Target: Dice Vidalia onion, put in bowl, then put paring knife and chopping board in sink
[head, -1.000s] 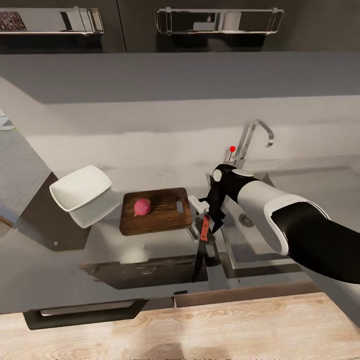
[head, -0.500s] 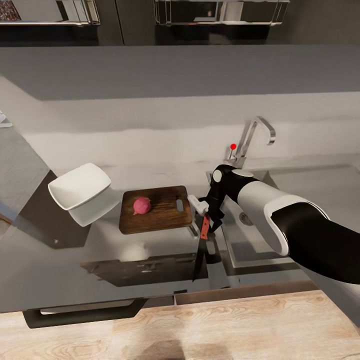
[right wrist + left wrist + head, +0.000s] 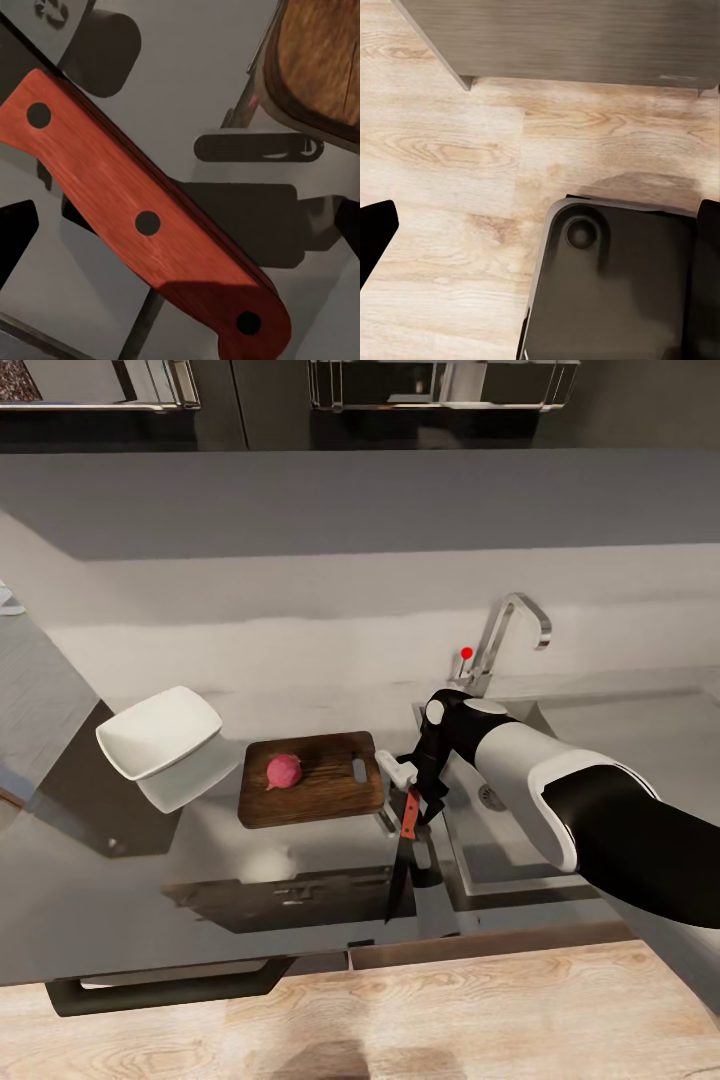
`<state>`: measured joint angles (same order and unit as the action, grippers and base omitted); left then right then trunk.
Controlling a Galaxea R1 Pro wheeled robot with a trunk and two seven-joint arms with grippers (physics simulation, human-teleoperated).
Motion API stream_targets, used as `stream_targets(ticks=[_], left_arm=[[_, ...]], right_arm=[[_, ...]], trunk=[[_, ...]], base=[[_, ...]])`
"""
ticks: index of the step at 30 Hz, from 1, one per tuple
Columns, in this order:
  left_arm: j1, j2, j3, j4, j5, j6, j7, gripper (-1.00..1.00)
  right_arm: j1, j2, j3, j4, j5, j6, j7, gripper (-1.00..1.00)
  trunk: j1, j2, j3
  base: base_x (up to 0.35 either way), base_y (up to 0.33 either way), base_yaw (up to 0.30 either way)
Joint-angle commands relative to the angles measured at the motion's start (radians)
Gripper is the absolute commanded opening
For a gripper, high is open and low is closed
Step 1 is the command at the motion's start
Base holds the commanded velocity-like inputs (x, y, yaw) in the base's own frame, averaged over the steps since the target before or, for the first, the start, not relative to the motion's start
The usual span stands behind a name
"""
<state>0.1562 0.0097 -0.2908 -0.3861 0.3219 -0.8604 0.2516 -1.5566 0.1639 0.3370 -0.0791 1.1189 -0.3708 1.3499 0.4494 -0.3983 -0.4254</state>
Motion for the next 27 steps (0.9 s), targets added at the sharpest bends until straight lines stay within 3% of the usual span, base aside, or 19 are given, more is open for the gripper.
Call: stream_targets(ticks=[1,27], left_arm=[[0.000,0.001,-0.008,-0.002,0.007,-0.002,0.006,1.00],[0.000,0.001,-0.008,0.000,0.007,-0.002,0.006,1.00]], right_arm=[[-0.001,0.000,-0.002,0.000,0.004,-0.005,0.002,1.00],[0.000,0.002,-0.001,-0.002,0.005,-0.003,-0.030,1.00]], trunk=[[0.001,-0.002,-0.001],[0.001,-0.002,-0.001]], base=[[0.000,0.000,0.000],[0.000,0.000,0.000]])
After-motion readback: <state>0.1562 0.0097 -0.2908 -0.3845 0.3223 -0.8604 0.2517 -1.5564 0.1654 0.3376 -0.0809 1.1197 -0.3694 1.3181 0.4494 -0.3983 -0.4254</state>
